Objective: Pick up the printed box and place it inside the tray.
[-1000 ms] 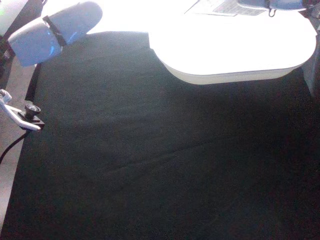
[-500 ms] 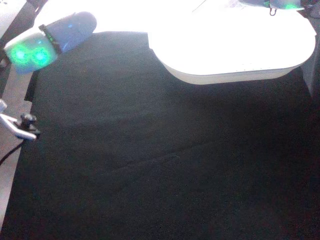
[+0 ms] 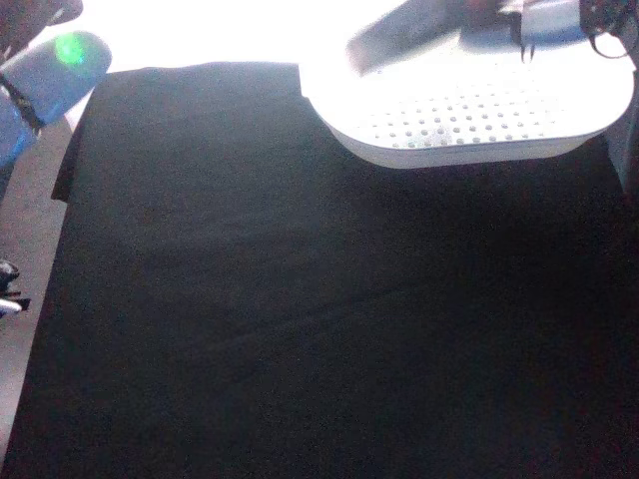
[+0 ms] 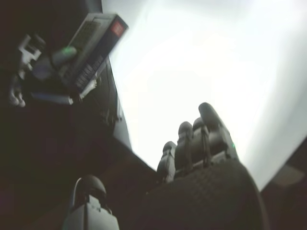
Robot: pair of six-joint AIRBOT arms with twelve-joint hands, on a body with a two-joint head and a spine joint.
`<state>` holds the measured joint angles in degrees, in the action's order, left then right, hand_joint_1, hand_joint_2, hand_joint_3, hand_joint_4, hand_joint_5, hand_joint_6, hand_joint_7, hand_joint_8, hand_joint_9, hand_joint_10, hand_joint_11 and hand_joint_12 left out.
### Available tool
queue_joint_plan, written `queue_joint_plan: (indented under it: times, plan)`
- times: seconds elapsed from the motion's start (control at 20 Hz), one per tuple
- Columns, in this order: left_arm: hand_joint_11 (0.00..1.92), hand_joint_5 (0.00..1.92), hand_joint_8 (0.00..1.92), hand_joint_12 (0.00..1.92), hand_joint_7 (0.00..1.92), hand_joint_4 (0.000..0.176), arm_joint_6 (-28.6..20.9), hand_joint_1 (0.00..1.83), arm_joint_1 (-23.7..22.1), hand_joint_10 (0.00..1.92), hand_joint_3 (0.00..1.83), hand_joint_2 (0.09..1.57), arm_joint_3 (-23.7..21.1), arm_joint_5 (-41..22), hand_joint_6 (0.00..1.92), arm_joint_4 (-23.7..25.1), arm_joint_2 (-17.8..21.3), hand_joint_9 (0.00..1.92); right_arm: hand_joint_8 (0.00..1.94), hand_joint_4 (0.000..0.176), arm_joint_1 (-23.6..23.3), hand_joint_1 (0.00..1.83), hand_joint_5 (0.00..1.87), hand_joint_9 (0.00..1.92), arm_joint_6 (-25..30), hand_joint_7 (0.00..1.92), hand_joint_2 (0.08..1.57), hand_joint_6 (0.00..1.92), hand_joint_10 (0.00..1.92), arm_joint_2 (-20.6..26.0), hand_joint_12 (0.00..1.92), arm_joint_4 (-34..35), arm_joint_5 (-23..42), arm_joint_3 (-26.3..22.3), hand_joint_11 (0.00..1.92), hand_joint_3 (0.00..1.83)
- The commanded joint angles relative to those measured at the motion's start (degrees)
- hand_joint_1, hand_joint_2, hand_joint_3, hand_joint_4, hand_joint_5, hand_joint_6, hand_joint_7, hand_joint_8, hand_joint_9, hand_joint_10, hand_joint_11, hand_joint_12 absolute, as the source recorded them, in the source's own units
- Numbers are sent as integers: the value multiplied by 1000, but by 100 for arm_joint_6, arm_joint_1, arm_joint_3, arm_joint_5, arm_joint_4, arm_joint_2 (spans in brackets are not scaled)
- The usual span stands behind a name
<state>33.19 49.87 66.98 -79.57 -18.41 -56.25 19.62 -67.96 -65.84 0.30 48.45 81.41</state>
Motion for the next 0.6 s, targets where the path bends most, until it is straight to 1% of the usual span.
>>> queue_joint_plan:
  times: [0.0, 0.05, 0.1, 0.2, 0.3, 0.35, 0.4, 0.45, 0.5, 0.55]
  plan:
    - [0, 0, 0, 504, 130, 176, -41, 54, -3, 6, 0, 1018, -2, -734, 0, -107, -3, 57, 0, 176, -42, 600, 0, 0, -103, 0, 627, 0, 0, 41, 4, 149, 596, 15, 0, 0]
    - [0, 0, 2, 572, 113, 176, -45, 43, 74, 3, 0, 1022, -3, -814, 0, -177, -35, 57, 0, 176, 34, 624, 0, 0, -119, 0, 612, 0, 0, 46, 0, 239, 535, 27, 0, 0]
    - [0, 0, 1, 742, 108, 176, -46, 62, 77, 6, 0, 1010, -4, -816, 0, -181, -38, 80, 0, 176, 45, 647, 0, 0, -119, 0, 610, 0, 0, 49, 0, 262, 528, 27, 0, 0]
    - [0, 0, 0, 939, 157, 176, -46, 115, 79, 4, 0, 1000, -4, -808, 0, -182, -41, 94, 0, 176, 49, 652, 0, 0, -119, 0, 612, 0, 0, 51, 0, 285, 528, 22, 0, 0]
    - [0, 0, 0, 899, 169, 176, -45, 126, 85, 1, 0, 1005, -4, -808, 0, -182, -50, 94, 0, 176, 48, 609, 0, 0, -119, 0, 638, 0, 0, 58, 0, 286, 529, 11, 0, 3]
    - [0, 0, 0, 852, 163, 176, -45, 87, 86, 0, 0, 1011, -4, -808, 0, -182, -53, 83, 0, 176, 48, 598, 0, 0, -119, 0, 619, 0, 0, 76, 0, 294, 530, 6, 0, 0]
    - [0, 0, 0, 800, 182, 171, -45, 41, 94, 0, 0, 1008, -4, -808, 0, -186, -59, 77, 0, 176, 48, 629, 0, 0, -119, 0, 633, 0, 0, 90, 0, 301, 543, -3, 0, 1]
    - [0, 0, 0, 788, 172, 165, -46, 29, 110, 0, 0, 1005, -2, -808, 0, -191, -73, 63, 0, 176, 48, 649, 0, 0, -119, 0, 633, 0, 0, 104, 0, 346, 566, -11, 0, 1]
    - [0, 0, 0, 783, 155, 168, -46, 27, 113, 0, 0, 1006, -2, -808, 0, -192, -76, 47, 0, 176, 48, 646, 0, 0, -119, 0, 644, 0, 0, 125, 0, 404, 631, -11, 0, 6]
    - [0, 0, 0, 785, 134, 173, -46, 102, 122, 0, 5, 1021, 0, -810, 0, -198, -87, 36, 0, 176, 48, 619, 0, 0, -117, 0, 693, 0, 0, 195, 0, 577, 769, -23, 0, 26]
